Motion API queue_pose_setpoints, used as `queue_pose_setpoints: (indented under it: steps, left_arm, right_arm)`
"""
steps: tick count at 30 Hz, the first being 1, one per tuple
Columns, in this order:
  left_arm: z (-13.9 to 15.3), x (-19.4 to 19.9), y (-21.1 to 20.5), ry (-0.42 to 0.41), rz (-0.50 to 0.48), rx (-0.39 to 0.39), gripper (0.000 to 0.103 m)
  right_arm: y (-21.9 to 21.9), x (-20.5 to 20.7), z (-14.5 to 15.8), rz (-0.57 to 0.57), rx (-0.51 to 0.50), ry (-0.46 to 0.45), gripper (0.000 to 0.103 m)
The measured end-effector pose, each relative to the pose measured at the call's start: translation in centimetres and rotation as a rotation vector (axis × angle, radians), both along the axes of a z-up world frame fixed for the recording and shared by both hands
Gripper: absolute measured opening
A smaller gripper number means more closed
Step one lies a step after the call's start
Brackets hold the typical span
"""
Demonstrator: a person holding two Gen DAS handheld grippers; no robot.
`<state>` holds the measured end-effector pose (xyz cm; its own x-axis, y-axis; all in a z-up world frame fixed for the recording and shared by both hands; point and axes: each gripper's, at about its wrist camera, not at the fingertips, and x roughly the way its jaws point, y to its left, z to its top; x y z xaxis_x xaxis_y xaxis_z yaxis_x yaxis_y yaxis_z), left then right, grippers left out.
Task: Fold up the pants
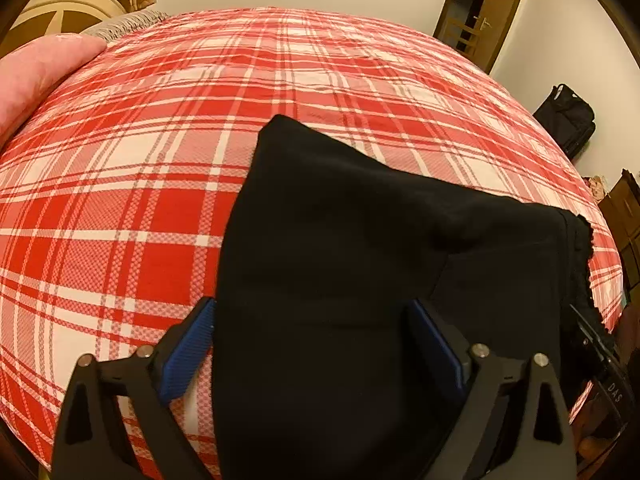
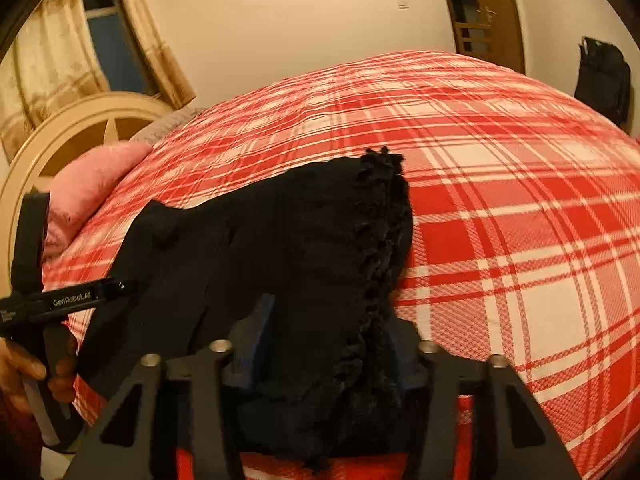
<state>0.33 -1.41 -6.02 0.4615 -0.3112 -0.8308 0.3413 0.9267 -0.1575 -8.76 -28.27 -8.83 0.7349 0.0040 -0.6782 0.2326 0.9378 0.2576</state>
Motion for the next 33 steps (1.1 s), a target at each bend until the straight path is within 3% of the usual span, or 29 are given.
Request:
queue_pose_setpoints:
  steps: [3,7,10,24,33]
  left_arm:
    - [0.4,-0.6,-0.2,-0.004,-0.019,-0.027,0.071]
    - [0.8,-1.0,0.1,-0.008,-0.021,-0.071,0.035]
    - [1.1,-1.2,0.6,-0.005,-0.015,-0.115,0.023]
    - [4.7,-2.4,2.1,-0.067,-0.006,-0.203,0.020]
    - [5.6,-1.4,5.2,-0.092,0.070,-0.222,0.020]
  right_arm:
    - [0.6,-0.1,0.5,0.002,-0.012,-0.002,0.033]
    - [2.4,-0.2,1.5,0.015,-0.121,-0.011,0.030]
    - [2.9,-0.5,2.4,0.023,-0.152,-0.035,0.030]
    - [5.8,0.4,6.1,0.108,-0.186,-0.128,0.029]
    - [9.1,3.4,8.3,0.208,-0.209,-0.185,0.028]
